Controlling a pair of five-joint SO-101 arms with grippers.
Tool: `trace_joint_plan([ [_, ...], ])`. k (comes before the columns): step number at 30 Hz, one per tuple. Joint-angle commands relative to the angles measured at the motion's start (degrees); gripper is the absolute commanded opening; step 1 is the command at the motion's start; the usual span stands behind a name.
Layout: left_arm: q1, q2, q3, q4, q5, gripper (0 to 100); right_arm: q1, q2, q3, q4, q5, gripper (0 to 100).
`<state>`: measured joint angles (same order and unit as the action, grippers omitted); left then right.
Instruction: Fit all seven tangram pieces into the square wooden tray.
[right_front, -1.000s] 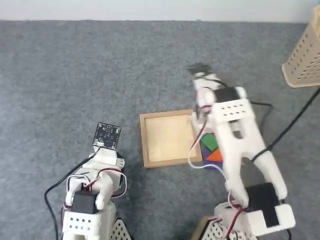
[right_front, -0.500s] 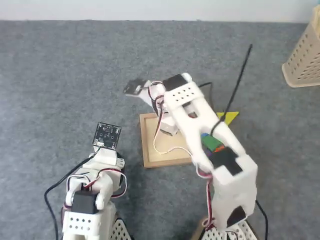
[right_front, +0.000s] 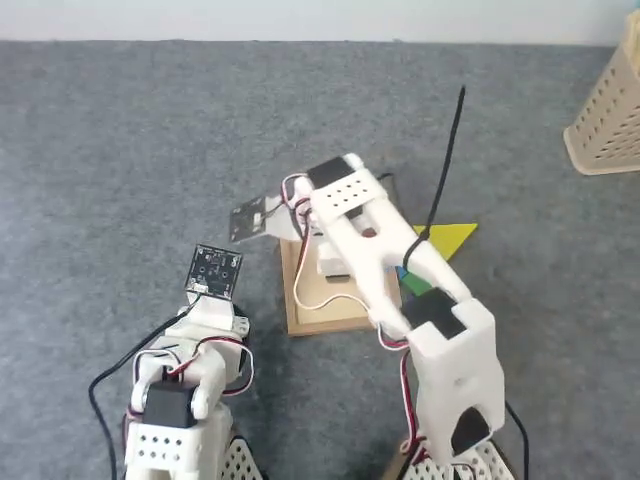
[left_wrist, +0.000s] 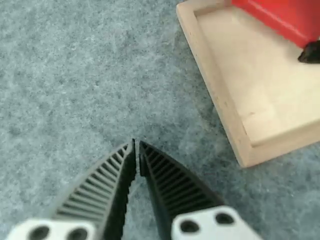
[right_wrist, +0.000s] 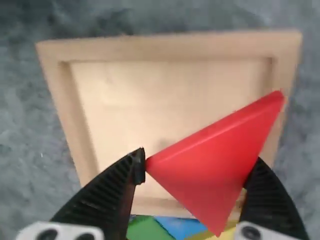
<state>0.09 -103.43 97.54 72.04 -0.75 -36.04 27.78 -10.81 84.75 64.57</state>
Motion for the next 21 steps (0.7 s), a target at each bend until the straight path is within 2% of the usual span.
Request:
trace_joint_plan([
  [1,-0.35,-1.14,-1.01,0.35,0.35,1,-1.54,-0.84,-3.16,0.57,3.69,28.1],
  [4,-0.35,-1.14,-1.01,0.35,0.35,1,-1.71,-0.84,-3.16,0.57,3.96,28.7],
  [11,-0.35,-1.14,-1.01,0.35,0.35,1,-0.84,-1.36,-3.52,0.4,1.49,40.0],
  [16,-0.35,-1.14,-1.01,0.35,0.35,1,1.01,-1.36,-6.86,3.38,1.23,40.1],
  [18,-0.35,-1.14,-1.01,0.35,0.35,1,2.42,-1.36,-9.85,6.02,-2.37,37.7],
  [21,-0.35,-1.14,-1.01,0.35,0.35,1,5.14,-1.36,-16.18,9.63,-9.85,23.6],
])
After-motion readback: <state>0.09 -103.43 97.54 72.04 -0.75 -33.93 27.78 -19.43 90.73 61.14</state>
